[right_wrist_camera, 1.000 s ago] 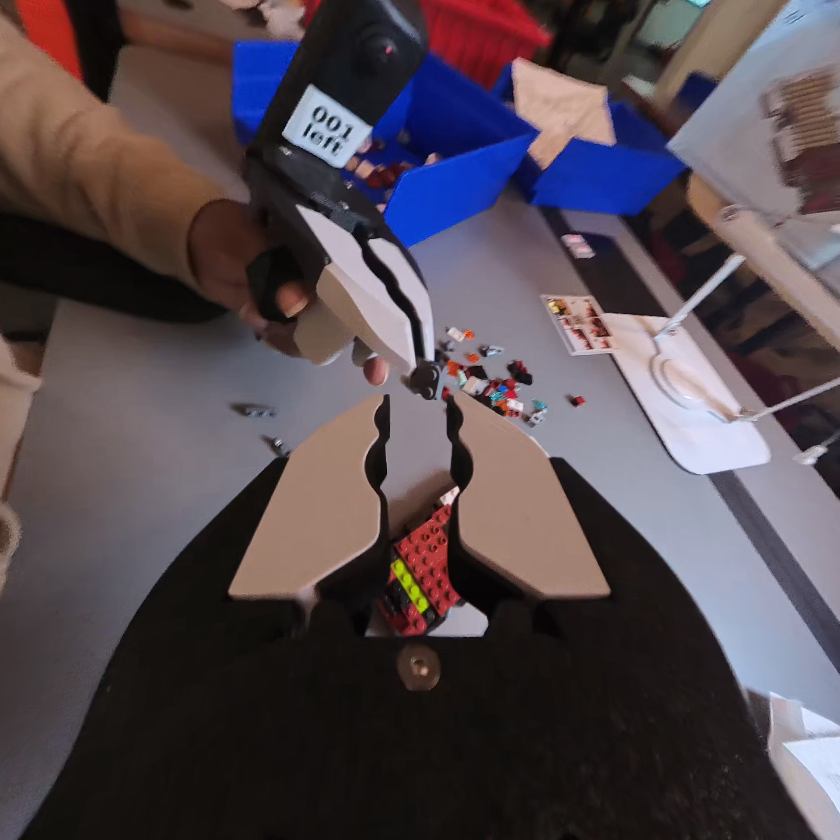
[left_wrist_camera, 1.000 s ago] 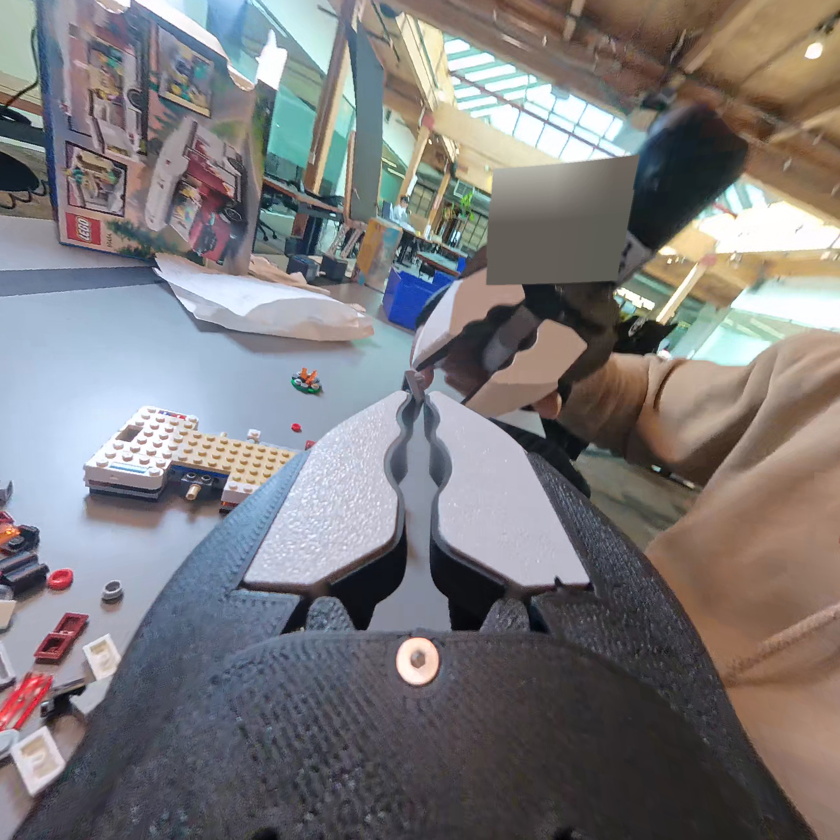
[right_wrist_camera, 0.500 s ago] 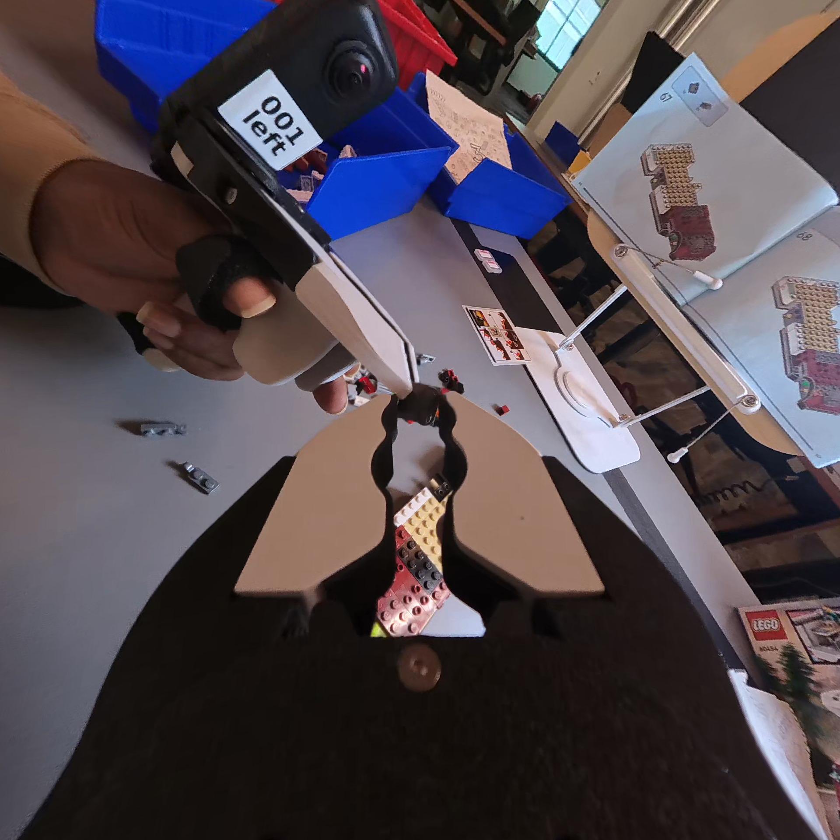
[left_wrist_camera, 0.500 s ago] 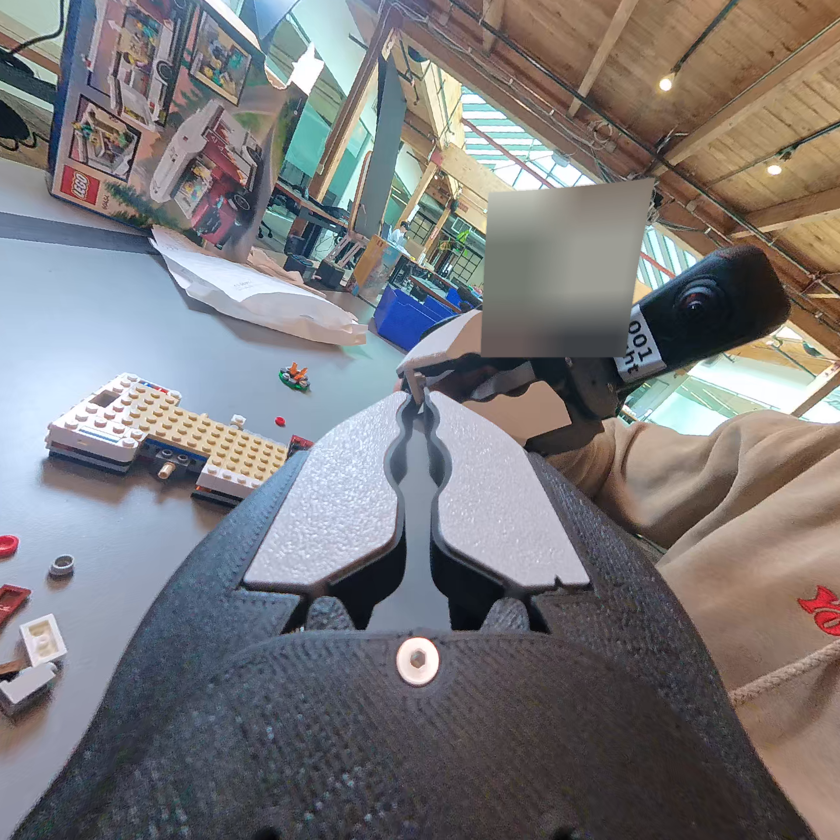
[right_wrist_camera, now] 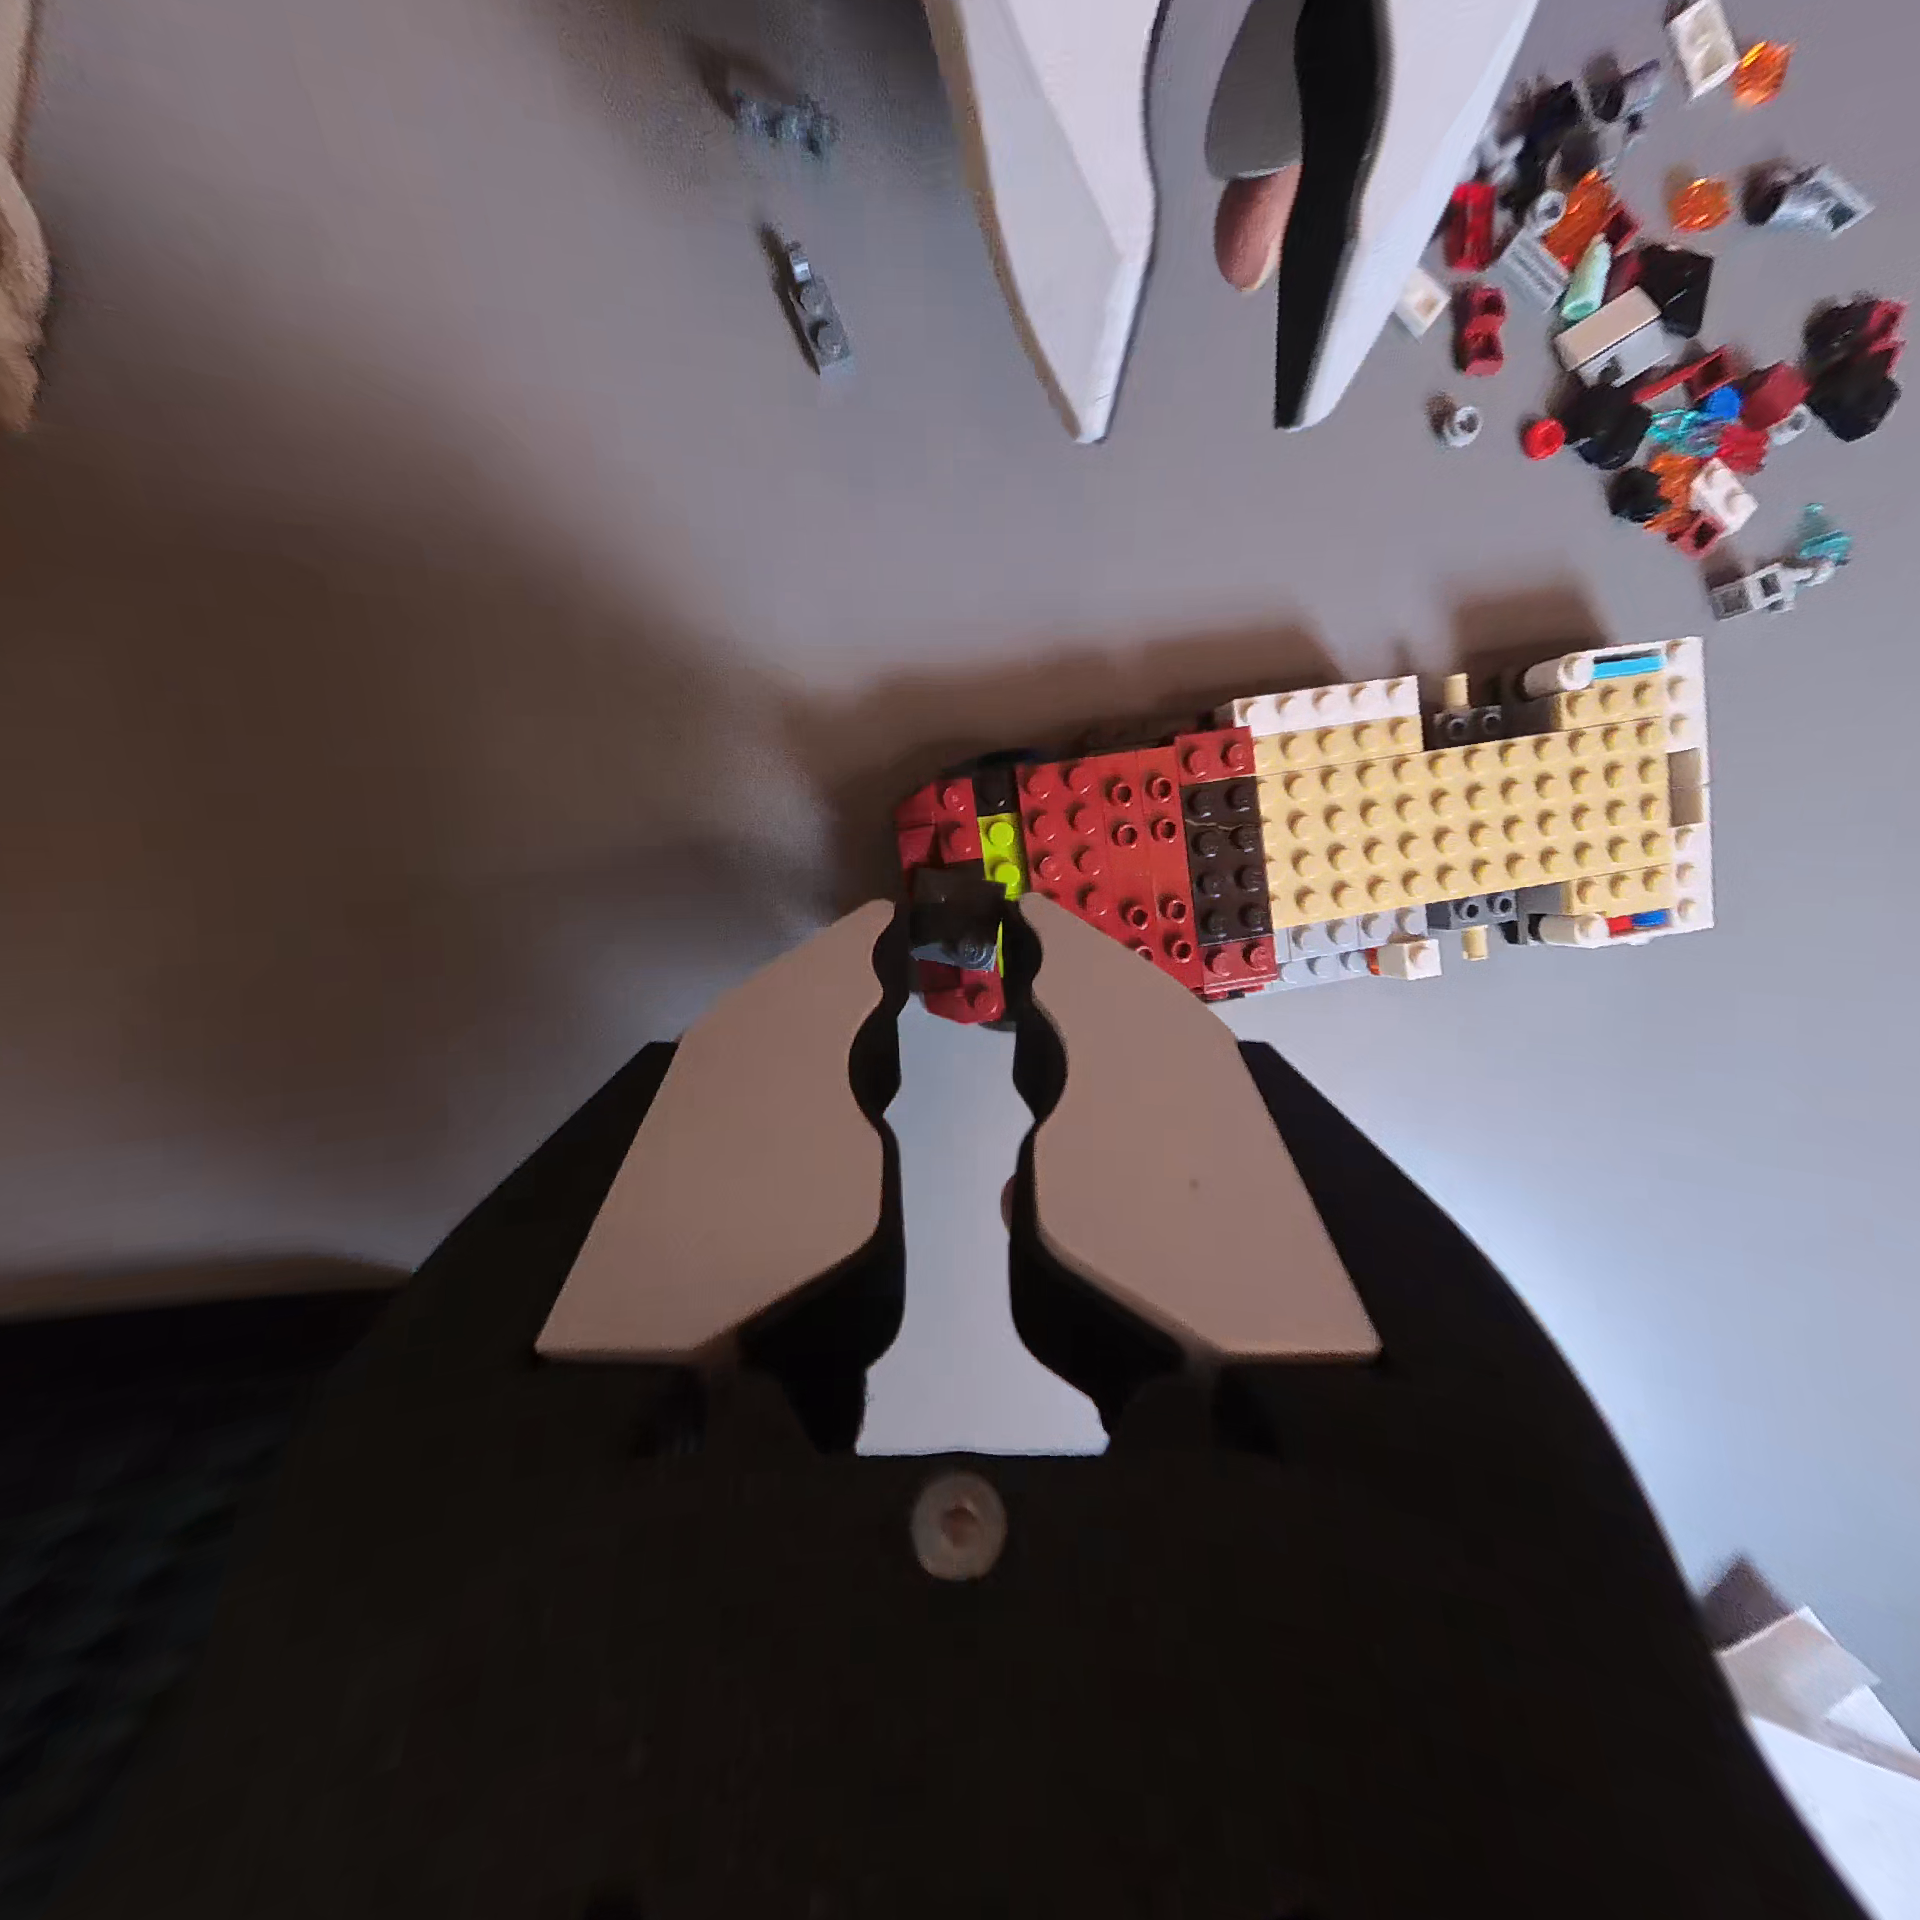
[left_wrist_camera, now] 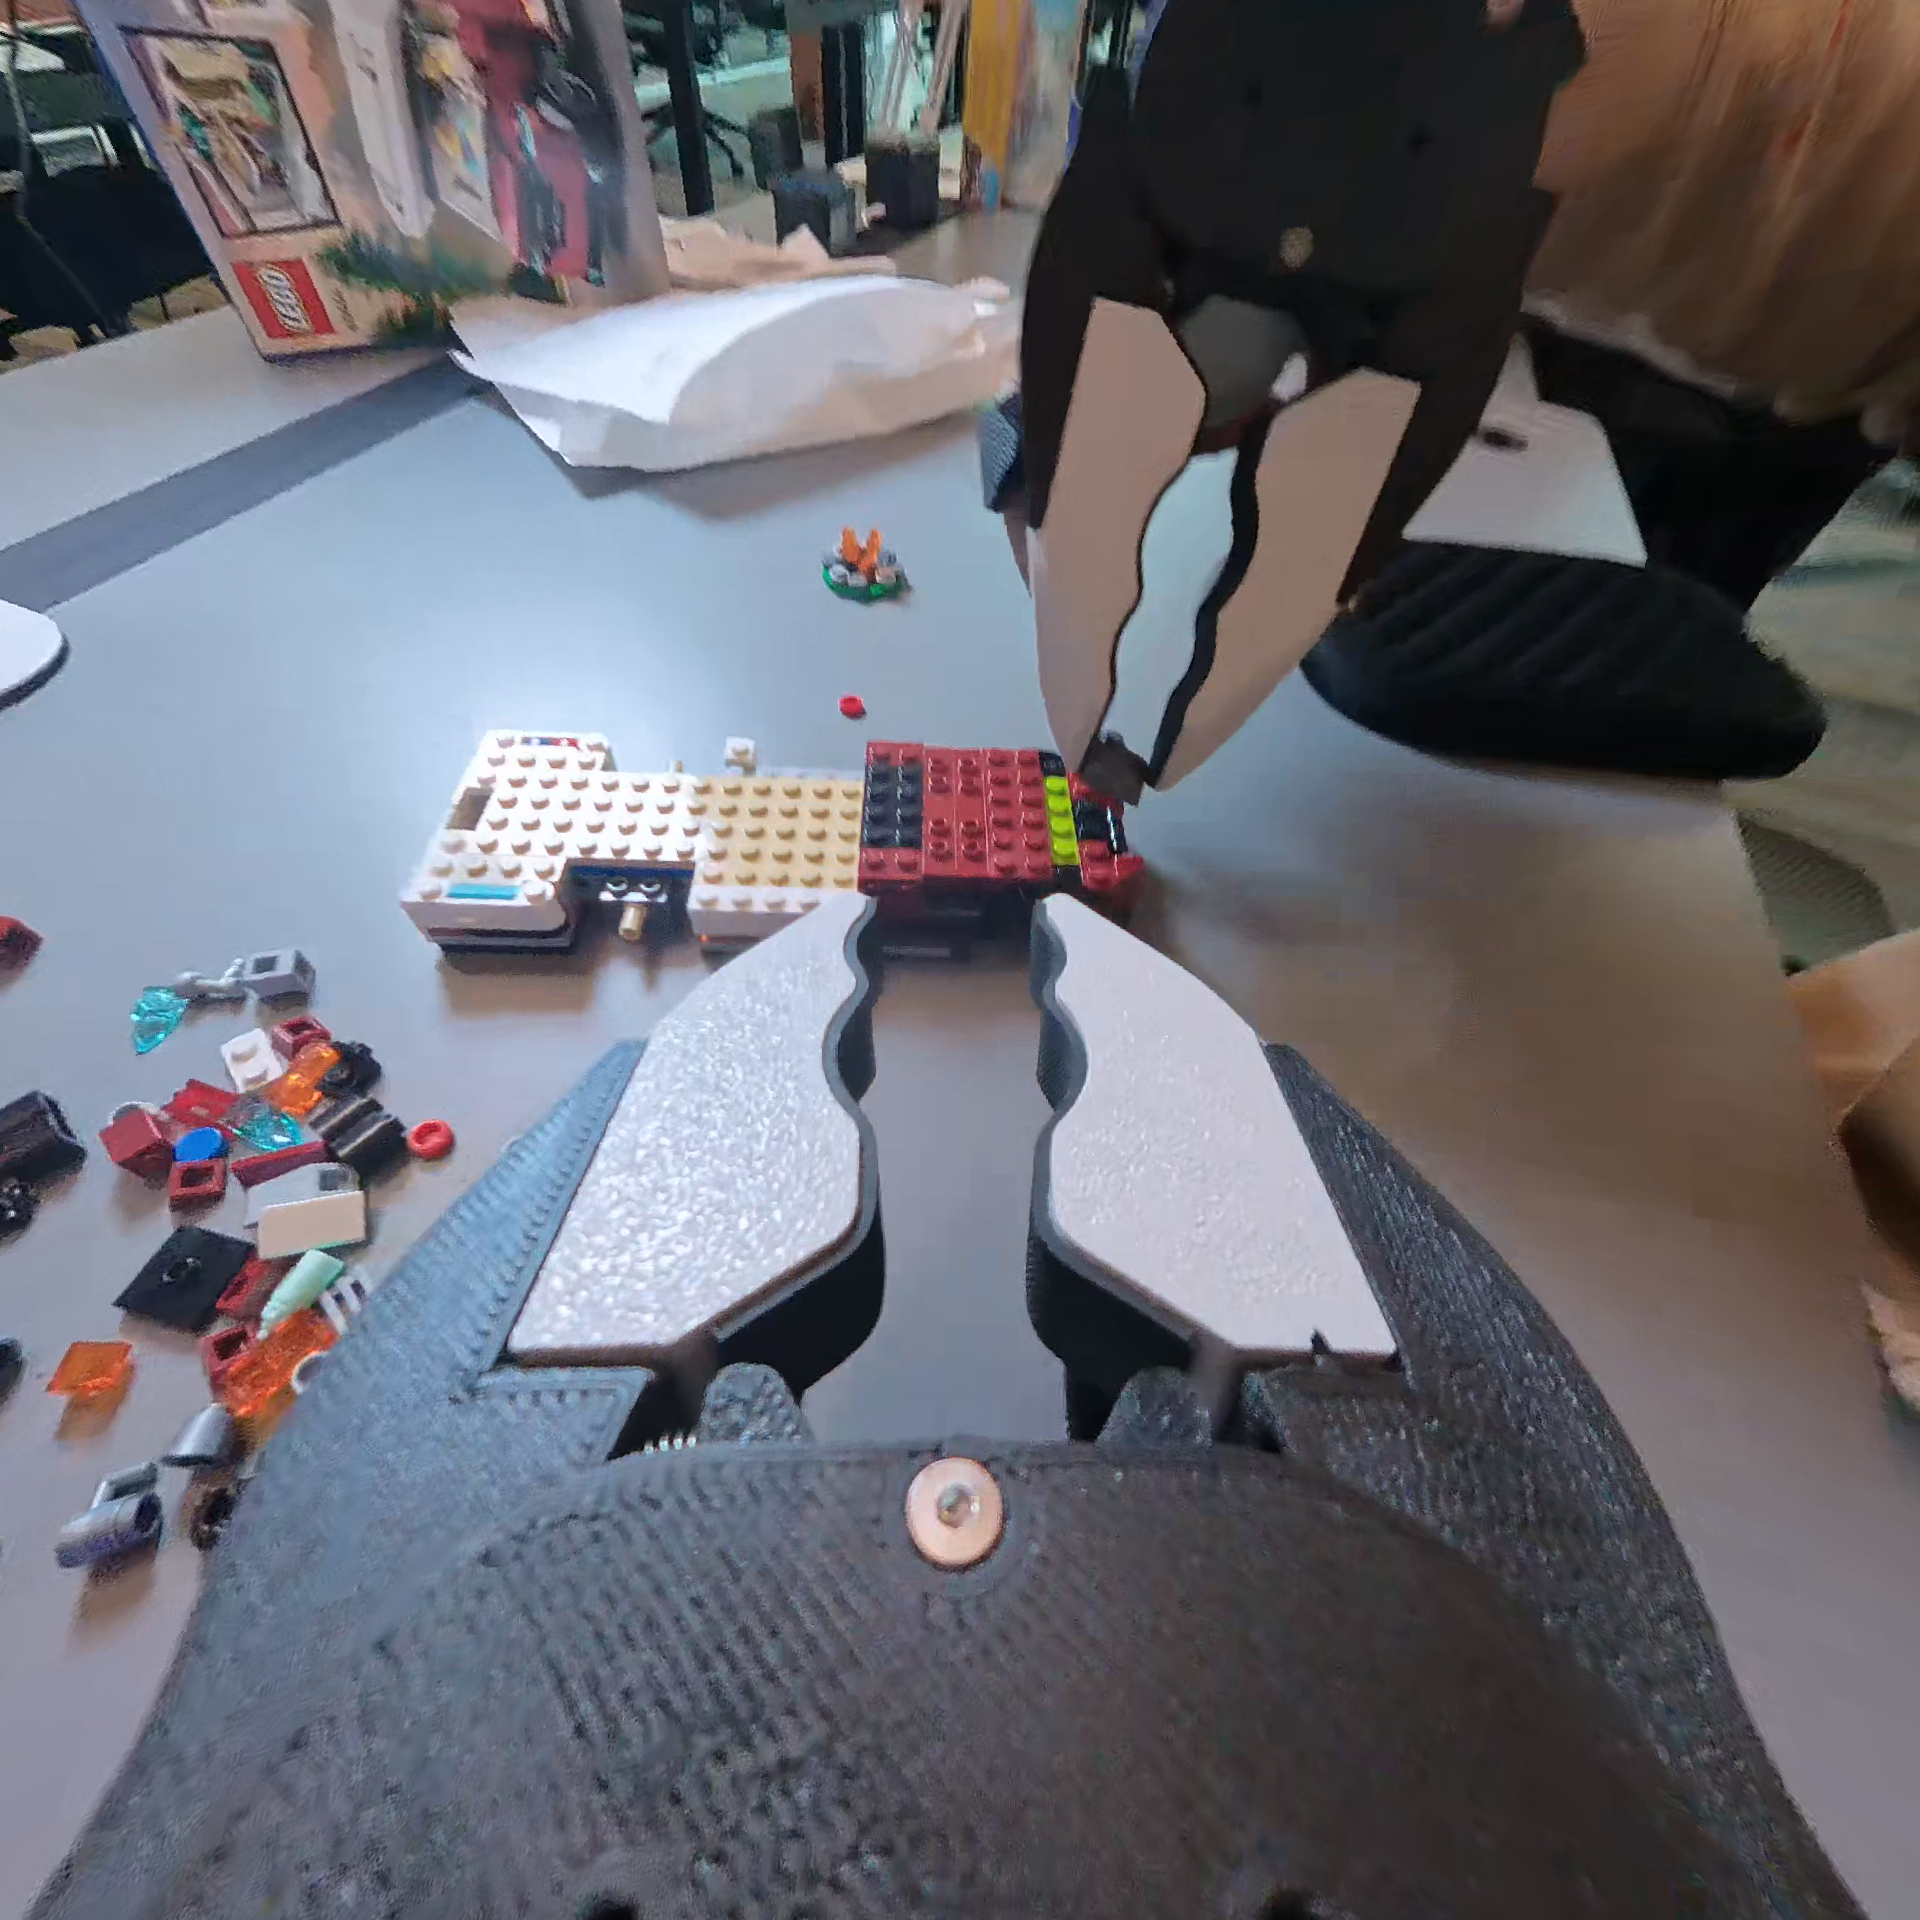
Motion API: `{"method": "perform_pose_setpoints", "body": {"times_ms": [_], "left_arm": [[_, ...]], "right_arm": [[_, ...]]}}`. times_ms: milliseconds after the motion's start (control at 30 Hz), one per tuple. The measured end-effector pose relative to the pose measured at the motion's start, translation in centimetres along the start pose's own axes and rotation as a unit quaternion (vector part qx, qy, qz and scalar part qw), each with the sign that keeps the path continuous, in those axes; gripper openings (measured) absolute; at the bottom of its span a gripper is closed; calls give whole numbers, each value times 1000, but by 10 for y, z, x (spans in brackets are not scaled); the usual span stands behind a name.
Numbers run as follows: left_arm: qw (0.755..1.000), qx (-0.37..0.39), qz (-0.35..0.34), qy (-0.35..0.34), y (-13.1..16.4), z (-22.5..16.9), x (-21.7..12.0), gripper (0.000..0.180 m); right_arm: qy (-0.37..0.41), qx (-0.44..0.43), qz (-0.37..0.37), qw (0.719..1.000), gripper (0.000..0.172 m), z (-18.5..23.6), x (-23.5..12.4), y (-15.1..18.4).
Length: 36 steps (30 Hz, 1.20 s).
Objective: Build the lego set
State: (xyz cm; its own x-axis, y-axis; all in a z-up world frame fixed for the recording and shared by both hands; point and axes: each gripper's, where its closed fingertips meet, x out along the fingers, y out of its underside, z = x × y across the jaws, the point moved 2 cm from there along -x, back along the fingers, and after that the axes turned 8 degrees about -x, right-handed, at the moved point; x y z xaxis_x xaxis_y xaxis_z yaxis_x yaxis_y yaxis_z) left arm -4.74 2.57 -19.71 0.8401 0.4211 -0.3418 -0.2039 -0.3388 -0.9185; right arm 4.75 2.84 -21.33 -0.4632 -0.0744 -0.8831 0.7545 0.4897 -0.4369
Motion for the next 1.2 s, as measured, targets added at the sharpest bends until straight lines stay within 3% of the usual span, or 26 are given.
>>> {"method": "perform_pose_setpoints", "body": {"times_ms": [167, 600, 833, 1200], "left_arm": [[998, 44, 35, -5, 13, -7, 9, 27], [999, 27, 43, 5, 17, -5, 11, 26], [999, 22, 41, 8, 16, -6, 10, 26], [999, 25, 39, 9, 15, -7, 10, 25]], "right_arm": [[-20, -18, 10, 1000, 17, -3, 8, 2], [-20, -48, 13, 999, 21, -6, 7, 3], [-10, -18, -1, 1000, 21, -3, 1, -1], [-17, -50, 17, 998, 11, -6, 6, -2]]}}
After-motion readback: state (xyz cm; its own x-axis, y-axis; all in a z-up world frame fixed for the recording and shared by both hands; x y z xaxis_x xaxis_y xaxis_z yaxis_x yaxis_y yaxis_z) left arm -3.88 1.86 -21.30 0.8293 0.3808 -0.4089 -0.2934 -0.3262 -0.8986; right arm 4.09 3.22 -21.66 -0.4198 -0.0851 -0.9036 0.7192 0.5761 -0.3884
